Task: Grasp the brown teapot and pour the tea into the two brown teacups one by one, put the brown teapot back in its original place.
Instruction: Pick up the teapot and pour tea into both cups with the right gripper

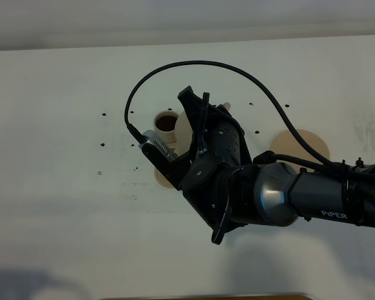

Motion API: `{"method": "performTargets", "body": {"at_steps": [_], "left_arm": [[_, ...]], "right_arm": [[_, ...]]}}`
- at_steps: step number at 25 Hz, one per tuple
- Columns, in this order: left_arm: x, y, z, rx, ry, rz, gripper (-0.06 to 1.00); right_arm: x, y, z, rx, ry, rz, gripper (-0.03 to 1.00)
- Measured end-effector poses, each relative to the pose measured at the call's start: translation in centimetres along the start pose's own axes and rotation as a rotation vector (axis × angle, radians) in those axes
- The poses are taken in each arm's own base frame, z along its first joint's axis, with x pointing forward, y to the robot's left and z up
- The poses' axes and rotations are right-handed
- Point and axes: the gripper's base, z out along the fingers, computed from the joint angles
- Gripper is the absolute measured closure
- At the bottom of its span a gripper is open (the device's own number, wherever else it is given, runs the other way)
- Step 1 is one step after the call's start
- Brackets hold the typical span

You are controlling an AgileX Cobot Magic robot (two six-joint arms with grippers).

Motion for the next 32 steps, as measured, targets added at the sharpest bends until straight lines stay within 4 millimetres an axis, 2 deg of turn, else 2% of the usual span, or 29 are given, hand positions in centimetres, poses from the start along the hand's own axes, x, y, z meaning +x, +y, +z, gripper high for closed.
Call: {"method": "performTargets", "body": {"at_steps": [32], "left_arm": [[0.0,0.0,0.0,0.0,0.0,0.0,0.47]], "right_arm": [[-0.02,-0.48,-0.21,0.052,0.015,-0.039,0.88]]}}
